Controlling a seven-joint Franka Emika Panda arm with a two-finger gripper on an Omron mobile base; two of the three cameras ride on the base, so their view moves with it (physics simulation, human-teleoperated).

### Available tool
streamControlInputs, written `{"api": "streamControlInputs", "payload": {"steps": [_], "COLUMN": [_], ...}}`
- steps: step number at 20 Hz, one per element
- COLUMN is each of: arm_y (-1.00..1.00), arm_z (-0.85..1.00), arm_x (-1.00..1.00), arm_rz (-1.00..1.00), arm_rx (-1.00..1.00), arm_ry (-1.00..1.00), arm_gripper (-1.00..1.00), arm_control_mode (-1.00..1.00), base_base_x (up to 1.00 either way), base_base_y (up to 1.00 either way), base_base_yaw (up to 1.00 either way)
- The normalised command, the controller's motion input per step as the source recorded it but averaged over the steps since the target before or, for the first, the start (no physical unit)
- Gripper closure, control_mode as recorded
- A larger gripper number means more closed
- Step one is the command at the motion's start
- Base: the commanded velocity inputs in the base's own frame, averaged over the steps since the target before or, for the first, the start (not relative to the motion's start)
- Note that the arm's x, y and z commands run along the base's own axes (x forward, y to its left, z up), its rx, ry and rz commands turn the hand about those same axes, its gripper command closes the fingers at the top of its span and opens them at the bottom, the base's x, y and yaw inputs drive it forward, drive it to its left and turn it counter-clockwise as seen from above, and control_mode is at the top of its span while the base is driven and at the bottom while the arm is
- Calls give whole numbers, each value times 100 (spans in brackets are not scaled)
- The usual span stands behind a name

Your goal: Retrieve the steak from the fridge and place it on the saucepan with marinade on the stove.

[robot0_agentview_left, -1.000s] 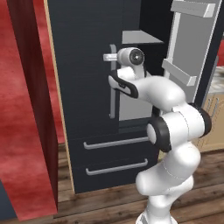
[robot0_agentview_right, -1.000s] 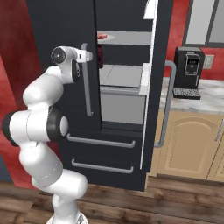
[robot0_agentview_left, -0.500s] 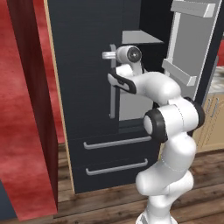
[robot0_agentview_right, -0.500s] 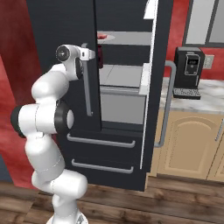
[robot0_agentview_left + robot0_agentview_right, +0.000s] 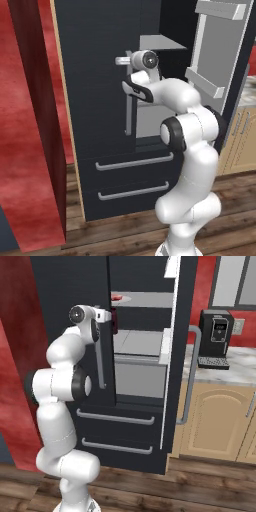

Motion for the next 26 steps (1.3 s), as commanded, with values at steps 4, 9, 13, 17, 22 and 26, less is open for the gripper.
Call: {"api": "streamControlInputs", "payload": {"steps": [4,9,13,17,22,26], "arm_y": [0,0,0,0,0,0], "arm_z": [0,0,0,0,0,0], "arm_x": [36,21,5,0,0,0], "arm_rz": [0,0,0,0,0,0], "arm_rx": [0,0,0,0,0,0], "arm_ry": [0,1,1,0,0,0], "arm_gripper": [-100,-100,-100,-100,-100,-100], "arm_control_mode": [-100,-100,-100,-100,-100,-100], "base_base_x": [0,0,0,0,0,0], "base_base_y": [0,0,0,0,0,0], "base_base_yaw": [0,0,0,0,0,0]}}
